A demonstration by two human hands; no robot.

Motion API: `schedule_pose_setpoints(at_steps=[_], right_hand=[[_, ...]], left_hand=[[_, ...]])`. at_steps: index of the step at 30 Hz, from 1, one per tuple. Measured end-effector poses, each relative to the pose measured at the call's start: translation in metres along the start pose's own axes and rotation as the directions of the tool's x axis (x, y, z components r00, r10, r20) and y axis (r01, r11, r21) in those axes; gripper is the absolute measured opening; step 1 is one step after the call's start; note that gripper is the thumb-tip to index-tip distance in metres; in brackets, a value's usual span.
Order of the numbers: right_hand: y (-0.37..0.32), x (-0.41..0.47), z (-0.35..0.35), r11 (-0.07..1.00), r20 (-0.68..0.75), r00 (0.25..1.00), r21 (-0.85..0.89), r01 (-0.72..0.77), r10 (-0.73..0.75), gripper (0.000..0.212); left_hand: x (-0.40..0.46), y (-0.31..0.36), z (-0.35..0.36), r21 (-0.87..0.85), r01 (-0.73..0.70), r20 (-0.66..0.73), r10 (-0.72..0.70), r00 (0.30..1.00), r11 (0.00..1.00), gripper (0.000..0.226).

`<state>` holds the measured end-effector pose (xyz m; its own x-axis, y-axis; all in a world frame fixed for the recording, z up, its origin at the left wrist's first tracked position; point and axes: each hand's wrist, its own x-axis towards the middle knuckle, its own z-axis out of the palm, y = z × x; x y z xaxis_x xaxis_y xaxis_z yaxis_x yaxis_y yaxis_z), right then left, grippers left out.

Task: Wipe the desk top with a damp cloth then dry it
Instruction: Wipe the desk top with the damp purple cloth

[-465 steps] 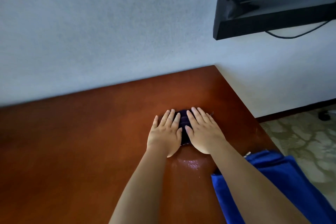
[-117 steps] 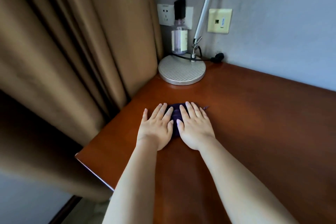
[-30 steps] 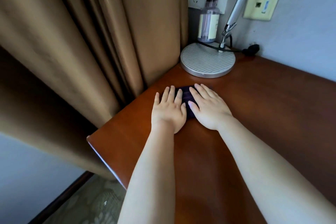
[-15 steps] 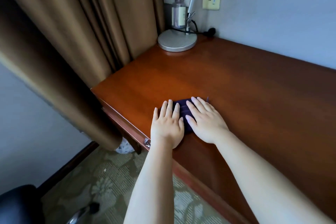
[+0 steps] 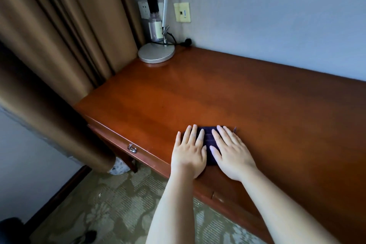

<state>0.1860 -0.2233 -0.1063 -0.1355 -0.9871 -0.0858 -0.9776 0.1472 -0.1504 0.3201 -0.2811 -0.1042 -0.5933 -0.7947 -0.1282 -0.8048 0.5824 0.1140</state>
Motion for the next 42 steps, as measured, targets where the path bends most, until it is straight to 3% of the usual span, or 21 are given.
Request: schedule_pose_setpoints(at_steps=[5, 9, 12, 16, 24, 33, 42], right_hand=[[0.018, 0.019, -0.001, 1.000, -0.045, 0.999, 0.001, -0.020, 0.020, 0.091], [0.030, 0.055, -0.005, 0.999, -0.084, 0.995, 0.013, -0.045, 0.046, 0.085], [0.041, 0.090, -0.008, 0.997, -0.094, 0.993, 0.011, -0.074, 0.075, 0.067], [0.052, 0.134, -0.014, 0.995, -0.105, 0.990, 0.019, -0.096, 0.097, 0.090], [0.084, 0.249, -0.032, 0.989, -0.120, 0.981, 0.002, -0.151, 0.150, 0.057], [0.124, 0.356, -0.049, 0.971, -0.131, 0.963, -0.003, -0.240, 0.237, 0.057], [0.152, 0.410, -0.061, 0.955, -0.098, 0.951, 0.009, -0.295, 0.295, 0.057]], left_hand=[[0.029, 0.000, -0.005, 0.050, -0.090, 0.003, 0.090, 0.996, 0.995, 0.084], [0.068, -0.005, -0.013, 0.056, -0.078, -0.002, 0.078, 0.997, 0.995, 0.055], [0.105, -0.013, -0.016, 0.072, -0.089, -0.013, 0.090, 0.996, 0.993, 0.054], [0.156, -0.024, -0.023, 0.104, -0.108, -0.017, 0.110, 0.994, 0.989, 0.054], [0.276, -0.045, -0.044, 0.131, -0.141, 0.002, 0.142, 0.990, 0.981, 0.054], [0.403, -0.059, -0.064, 0.108, -0.225, 0.010, 0.225, 0.974, 0.968, 0.054], [0.468, -0.059, -0.072, 0.071, -0.256, -0.002, 0.257, 0.966, 0.964, 0.054]])
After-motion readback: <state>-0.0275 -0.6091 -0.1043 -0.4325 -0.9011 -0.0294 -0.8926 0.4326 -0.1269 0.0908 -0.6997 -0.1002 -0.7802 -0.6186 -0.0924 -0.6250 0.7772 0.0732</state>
